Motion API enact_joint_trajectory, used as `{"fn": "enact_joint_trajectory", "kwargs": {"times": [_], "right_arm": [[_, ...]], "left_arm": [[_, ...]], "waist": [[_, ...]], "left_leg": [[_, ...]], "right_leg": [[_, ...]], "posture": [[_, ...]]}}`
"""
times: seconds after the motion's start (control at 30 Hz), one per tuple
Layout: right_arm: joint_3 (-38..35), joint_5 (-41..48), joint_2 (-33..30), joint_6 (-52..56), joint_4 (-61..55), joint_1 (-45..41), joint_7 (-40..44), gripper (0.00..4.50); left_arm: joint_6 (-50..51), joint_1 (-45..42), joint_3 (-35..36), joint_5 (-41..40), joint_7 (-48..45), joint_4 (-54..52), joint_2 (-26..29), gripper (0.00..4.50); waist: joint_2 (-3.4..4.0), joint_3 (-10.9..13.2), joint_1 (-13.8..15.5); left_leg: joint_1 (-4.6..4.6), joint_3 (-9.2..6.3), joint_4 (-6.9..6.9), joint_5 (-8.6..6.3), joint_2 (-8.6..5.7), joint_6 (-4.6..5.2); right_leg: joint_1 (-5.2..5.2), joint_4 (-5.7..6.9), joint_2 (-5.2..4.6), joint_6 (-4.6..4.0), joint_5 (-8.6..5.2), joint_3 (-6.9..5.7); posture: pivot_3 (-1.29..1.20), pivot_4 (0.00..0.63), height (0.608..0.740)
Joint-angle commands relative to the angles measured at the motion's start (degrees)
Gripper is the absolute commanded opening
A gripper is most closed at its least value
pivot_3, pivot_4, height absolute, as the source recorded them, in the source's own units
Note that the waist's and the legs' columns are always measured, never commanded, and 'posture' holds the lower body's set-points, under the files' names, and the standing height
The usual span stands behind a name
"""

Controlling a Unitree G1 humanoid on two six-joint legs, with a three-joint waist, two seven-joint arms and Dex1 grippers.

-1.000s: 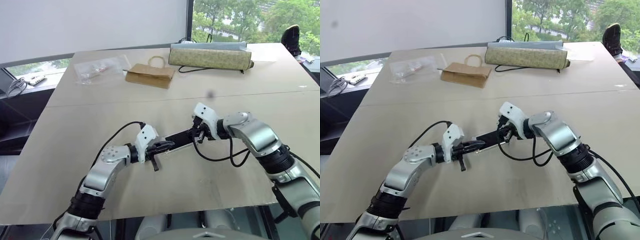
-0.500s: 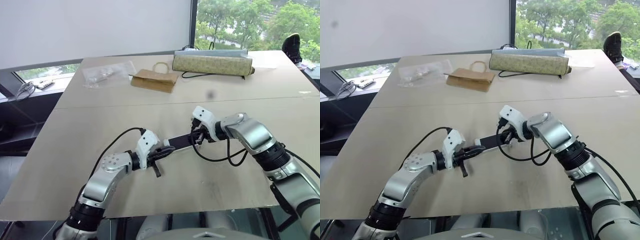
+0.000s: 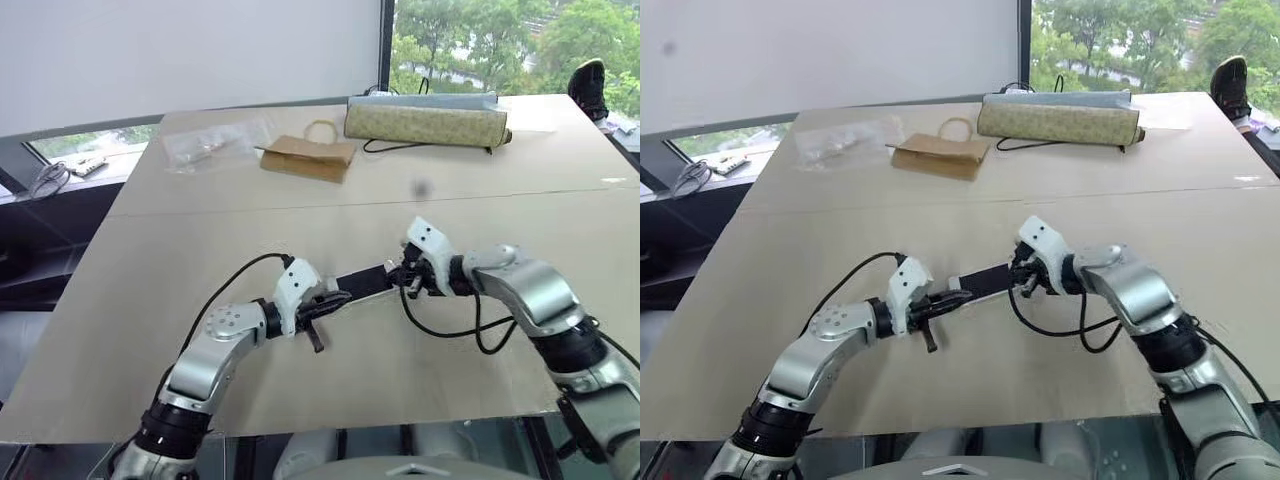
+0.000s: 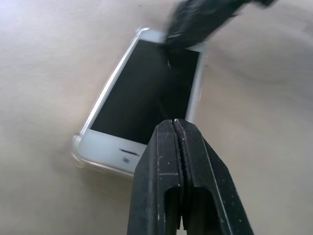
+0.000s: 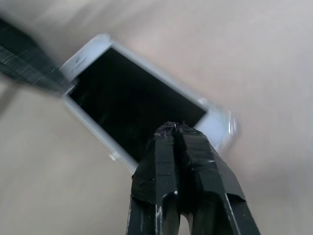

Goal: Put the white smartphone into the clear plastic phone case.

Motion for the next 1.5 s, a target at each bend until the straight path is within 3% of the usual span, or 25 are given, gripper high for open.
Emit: {"fn": "enact_joint_trajectory", "kwargs": {"times": [0.03,0.17,0.4,0.8,1.03,1.23,1.33,1.4,1.5], "right_arm": [[-1.90,2.89,-2.35,3.69,-6.33,0.26,0.63,0.00],[0.81,2.86,-5.11,3.73,-7.18,0.21,0.55,0.00],[6.21,-0.08,-4.86,2.91,-0.29,-2.10,-1.14,0.00],[22.09,-7.01,-7.56,-2.25,8.41,-7.54,4.90,0.00],[29.08,-13.39,-7.41,-6.40,12.70,-8.75,9.03,0.00],[29.65,-16.67,-4.53,-8.21,16.99,-8.30,11.03,0.00],[26.78,-14.76,-5.04,-6.19,13.06,-6.68,13.02,0.00],[28.51,-16.38,-6.42,-6.85,12.37,-6.57,14.14,0.00],[32.06,-20.14,-3.56,-9.61,18.70,-8.19,14.61,0.00]], "left_arm": [[-0.17,-1.21,-0.54,0.63,-0.62,1.32,0.21,0.03],[-0.68,-2.53,-0.63,0.87,-1.31,3.11,0.21,0.03],[-1.64,-3.34,-0.77,1.24,-1.85,4.56,0.22,0.03],[-1.68,-2.47,-0.89,1.47,-0.78,3.74,-0.17,0.03],[-2.01,-2.44,-0.87,1.81,-0.76,4.14,-0.01,0.03],[-2.78,-3.53,-0.94,2.43,-1.46,5.79,0.14,0.03],[-3.46,-4.03,-0.98,3.08,-1.89,6.89,0.48,0.03],[-3.76,-4.35,-0.81,3.16,-2.19,7.70,0.49,0.03],[-4.22,-4.32,-0.95,3.21,-2.53,8.41,0.44,0.03]], "waist": [[-0.09,0.07,-0.08],[-0.18,0.12,-0.08],[-0.24,0.15,-0.10],[-0.54,-0.07,-0.04],[-0.69,-0.22,-0.15],[-0.72,-0.30,-0.22],[-0.89,-0.42,-0.21],[-0.88,-0.42,-0.07],[-0.86,-0.56,-0.01]], "left_leg": [[-0.33,0.02,0.05,0.02,0.00,-0.03],[-1.19,0.03,0.16,0.03,-0.05,-0.04],[-1.00,0.15,0.16,0.02,-0.05,-0.03],[-0.91,0.14,0.17,0.02,-0.04,-0.03],[0.08,0.10,0.00,-0.15,-0.03,0.25],[0.97,-0.01,-0.17,-0.15,0.01,0.25],[1.06,-0.06,-0.27,-0.15,0.05,0.24],[1.04,-0.09,-0.26,-0.14,0.03,0.24],[1.02,-0.12,-0.30,-0.15,0.01,0.23]], "right_leg": [[-0.36,0.05,-0.02,-0.01,0.02,0.03],[-1.27,0.13,-0.12,-0.02,0.04,0.13],[-1.16,0.24,-0.11,-0.05,0.05,0.22],[-1.09,0.27,-0.11,-0.04,0.05,0.20],[-0.09,0.07,-0.05,-0.02,0.02,0.15],[0.80,-0.12,0.03,0.04,-0.03,0.06],[0.83,-0.12,0.09,0.24,-0.15,0.05],[0.83,-0.13,0.08,0.22,-0.14,0.03],[0.83,-0.19,0.08,0.04,-0.03,0.00]], "posture": [[0.00,0.150,0.740],[0.00,0.150,0.740],[0.00,0.150,0.740],[0.00,0.150,0.740],[0.00,0.150,0.740],[0.00,0.150,0.740],[0.00,0.150,0.740],[0.00,0.150,0.740],[0.00,0.150,0.740]]}}
